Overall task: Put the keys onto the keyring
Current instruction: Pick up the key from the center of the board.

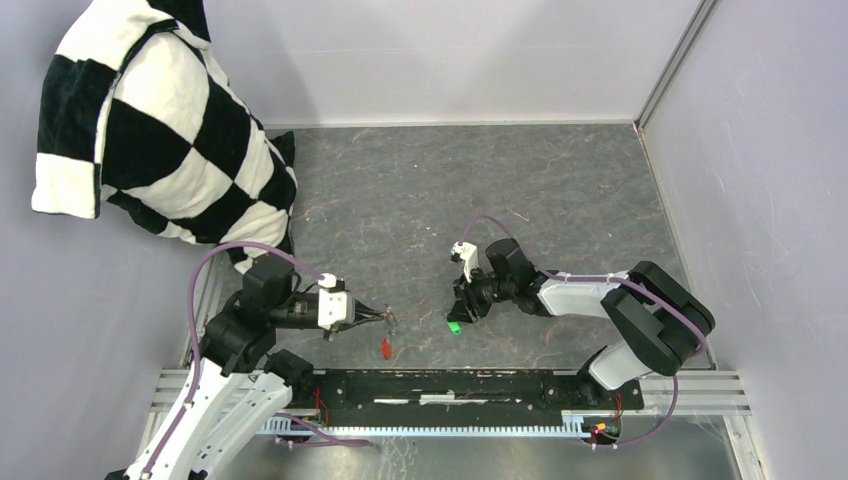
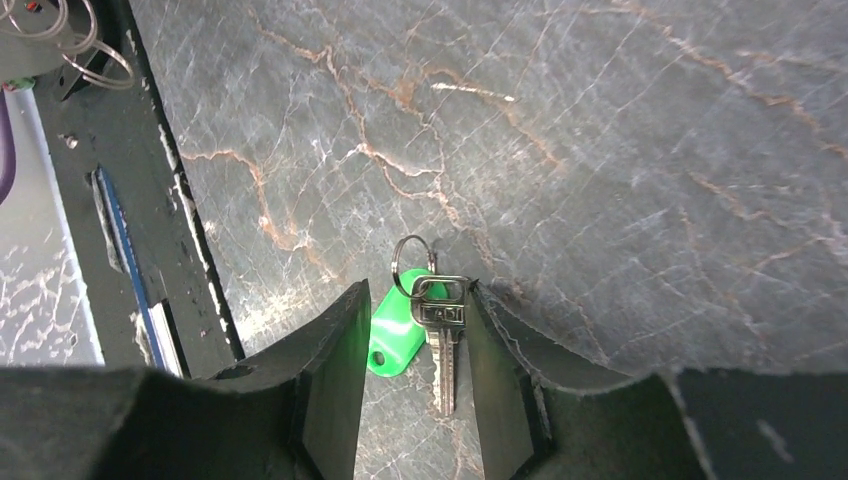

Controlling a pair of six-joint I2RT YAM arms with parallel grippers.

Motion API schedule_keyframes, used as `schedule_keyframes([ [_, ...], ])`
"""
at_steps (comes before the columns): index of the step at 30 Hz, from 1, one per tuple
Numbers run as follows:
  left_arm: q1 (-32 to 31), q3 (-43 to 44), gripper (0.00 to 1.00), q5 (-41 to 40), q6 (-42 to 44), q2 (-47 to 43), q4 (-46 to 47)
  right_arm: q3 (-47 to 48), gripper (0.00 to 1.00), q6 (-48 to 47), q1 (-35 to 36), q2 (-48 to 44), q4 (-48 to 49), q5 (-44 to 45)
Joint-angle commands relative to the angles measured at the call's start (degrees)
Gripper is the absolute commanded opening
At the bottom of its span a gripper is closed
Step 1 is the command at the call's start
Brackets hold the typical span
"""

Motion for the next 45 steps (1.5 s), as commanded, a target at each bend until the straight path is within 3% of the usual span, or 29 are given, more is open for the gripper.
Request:
schedule_keyframes([
  [1,0.0,2.2,0.02,0.6,0.6,0.5,0.6,0.3,0.45,-1.1,-0.5,1.5,1.6,-4.2],
  [17,0.0,2.4,0.02,0.3,1.1,0.3,-0.4,3.2,0.43,-2.0,-1.9,5.0,3.0,-6.5],
  [34,0.0,2.7,0.02,0.1,0.9,0.5,-0.4,9.5,0.41,-16.4,-2.0,8.8,-8.9,-10.4],
  [45,0.0,2.9,0.02,-0.1,0.9,0.5,-0.3,7.7,0.38,-15.2,-2.1,8.0,-9.2,-12.8],
])
